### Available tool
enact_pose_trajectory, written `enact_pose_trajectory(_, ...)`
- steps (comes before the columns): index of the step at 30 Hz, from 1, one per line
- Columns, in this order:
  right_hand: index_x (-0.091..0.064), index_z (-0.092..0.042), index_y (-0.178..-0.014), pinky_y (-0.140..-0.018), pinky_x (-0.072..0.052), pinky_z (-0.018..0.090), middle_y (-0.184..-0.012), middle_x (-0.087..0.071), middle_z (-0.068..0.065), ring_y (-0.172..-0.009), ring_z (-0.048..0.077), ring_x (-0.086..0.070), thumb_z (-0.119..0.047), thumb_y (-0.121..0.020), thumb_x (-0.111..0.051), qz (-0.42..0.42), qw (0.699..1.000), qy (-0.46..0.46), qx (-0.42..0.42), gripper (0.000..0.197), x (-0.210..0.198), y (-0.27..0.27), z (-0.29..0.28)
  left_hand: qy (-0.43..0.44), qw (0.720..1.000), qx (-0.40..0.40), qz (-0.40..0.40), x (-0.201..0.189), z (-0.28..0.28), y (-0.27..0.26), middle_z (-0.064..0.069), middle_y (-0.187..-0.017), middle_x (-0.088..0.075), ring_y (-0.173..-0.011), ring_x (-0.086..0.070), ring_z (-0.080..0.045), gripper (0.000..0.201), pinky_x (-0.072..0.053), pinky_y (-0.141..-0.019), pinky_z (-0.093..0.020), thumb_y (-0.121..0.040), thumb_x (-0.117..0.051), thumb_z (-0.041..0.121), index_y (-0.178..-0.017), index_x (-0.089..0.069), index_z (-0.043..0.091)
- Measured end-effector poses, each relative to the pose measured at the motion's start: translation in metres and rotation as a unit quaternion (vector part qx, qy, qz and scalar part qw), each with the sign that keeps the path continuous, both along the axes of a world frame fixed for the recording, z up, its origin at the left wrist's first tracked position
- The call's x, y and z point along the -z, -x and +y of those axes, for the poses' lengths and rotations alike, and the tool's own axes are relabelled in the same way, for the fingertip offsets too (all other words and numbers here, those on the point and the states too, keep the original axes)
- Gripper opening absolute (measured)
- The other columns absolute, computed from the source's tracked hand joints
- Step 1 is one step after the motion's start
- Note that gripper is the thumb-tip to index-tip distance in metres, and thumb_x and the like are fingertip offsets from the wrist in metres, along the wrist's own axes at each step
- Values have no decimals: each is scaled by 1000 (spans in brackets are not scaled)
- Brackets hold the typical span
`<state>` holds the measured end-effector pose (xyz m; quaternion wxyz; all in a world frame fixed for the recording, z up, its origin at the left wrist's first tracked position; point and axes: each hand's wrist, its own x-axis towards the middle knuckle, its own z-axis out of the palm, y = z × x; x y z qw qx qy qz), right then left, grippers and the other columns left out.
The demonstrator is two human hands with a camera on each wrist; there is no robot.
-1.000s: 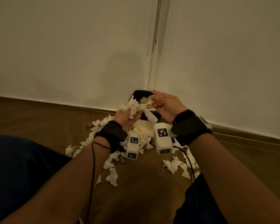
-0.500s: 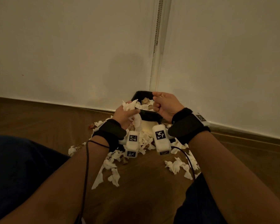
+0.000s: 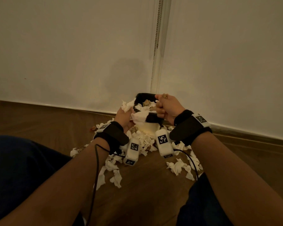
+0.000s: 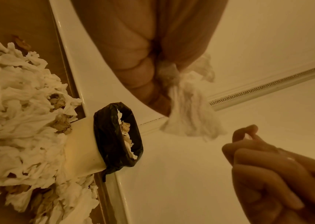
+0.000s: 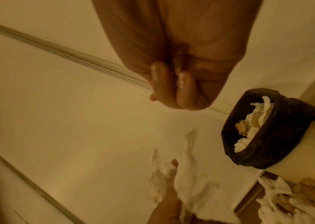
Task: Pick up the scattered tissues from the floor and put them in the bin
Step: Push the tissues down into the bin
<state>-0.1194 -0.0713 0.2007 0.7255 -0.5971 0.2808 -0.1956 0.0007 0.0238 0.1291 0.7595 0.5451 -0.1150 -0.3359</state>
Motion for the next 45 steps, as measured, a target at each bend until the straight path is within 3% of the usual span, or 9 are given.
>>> enact_pose_trajectory(3, -45, -14, -93, -46, -21, 22, -61, -30, 0, -48, 9, -22, -20, -103, -28, -4, 1000, 1, 14, 20, -1, 4, -1, 3, 1000, -10, 3, -2, -2, 2, -4, -72, -49, -60, -53, -13, 38, -49, -53, -27, -100, -40, 27, -134, -40, 11)
enact_pose_trajectory(7, -39, -16, -77, -51, -17, 26, -59, -27, -1, -50, 11, -18, -38, -101, -22, -1, 999, -11, 30, 37, -2, 6, -4, 55, 993, 75, 73, -12, -3, 5, -20, -131, -51, -120, -51, -33, 68, -48, -84, -38, -95, -18, 59, -139, -36, 10)
enact_pose_trajectory(12, -47, -13, -105, -51, -19, 23, -65, -32, 1, -53, 10, -24, -8, -98, -22, 83, 994, 61, 22, 26, 1, 5, -17, -15, 999, 4, 29, -14, -14, 3, -17, -106, -55, -107, -54, -35, 37, -45, -87, -40, -97, -32, 10, -130, -46, -1)
enact_pose_trajectory(17, -28, 0, -142, -43, -27, 18, -71, -46, 8, -53, 12, -32, -4, -101, -25, 90, 993, 50, 59, 42, 16, -6, -56, -81, 992, 34, -93, -6, -38, -5, -22, -133, -50, -125, -47, -36, 36, -36, -108, -48, -98, -40, 4, -133, -48, 2)
enact_pose_trajectory(24, -64, 4, -108, -73, -54, 28, -79, -61, 7, -63, 14, -56, -3, -93, -47, 123, 972, 142, 144, 23, 61, -43, -111, -49, 993, -29, -102, 9, -86, -32, -24, -133, -47, -120, -49, -34, 39, -38, -106, -46, -93, -44, -6, -132, -42, 0)
enact_pose_trajectory(32, -57, -23, -81, -83, -55, 37, -94, -68, 7, -85, 23, -64, -21, -84, -67, 187, 948, 184, 180, 10, 113, -88, -150, -74, 980, -36, -179, 35, -145, -85, -23, -120, -59, -110, -57, -33, 35, -46, -99, -41, -86, -59, -5, -120, -57, 0)
enact_pose_trajectory(38, -67, -10, -97, -90, -51, 34, -102, -69, 11, -96, 28, -64, -17, -85, -65, 262, 914, 272, 148, 15, 146, -114, -167, -247, 868, 6, -431, 78, -162, -111, -4, -95, -62, -81, -56, -15, 19, -45, -73, -25, -80, -71, 22, -97, -64, 25)
enact_pose_trajectory(41, -67, -5, -109, -89, -44, 26, -115, -64, 13, -106, 26, -60, -14, -89, -59, 292, 897, 315, 105, 24, 153, -127, -167, -312, 771, 45, -553, 88, -170, -114, -8, -104, -57, -91, -54, -21, 25, -44, -81, -30, -82, -67, 23, -106, -64, 21)
enact_pose_trajectory(45, -34, -2, -138, -77, -38, 31, -132, -46, 18, -106, 31, -52, -10, -95, -40, 357, 847, 392, 41, 44, 173, -140, -158, -405, 661, 122, -620, 100, -177, -116, -11, -121, -45, -103, -53, -28, 32, -43, -87, -34, -93, -50, 24, -122, -58, 15)
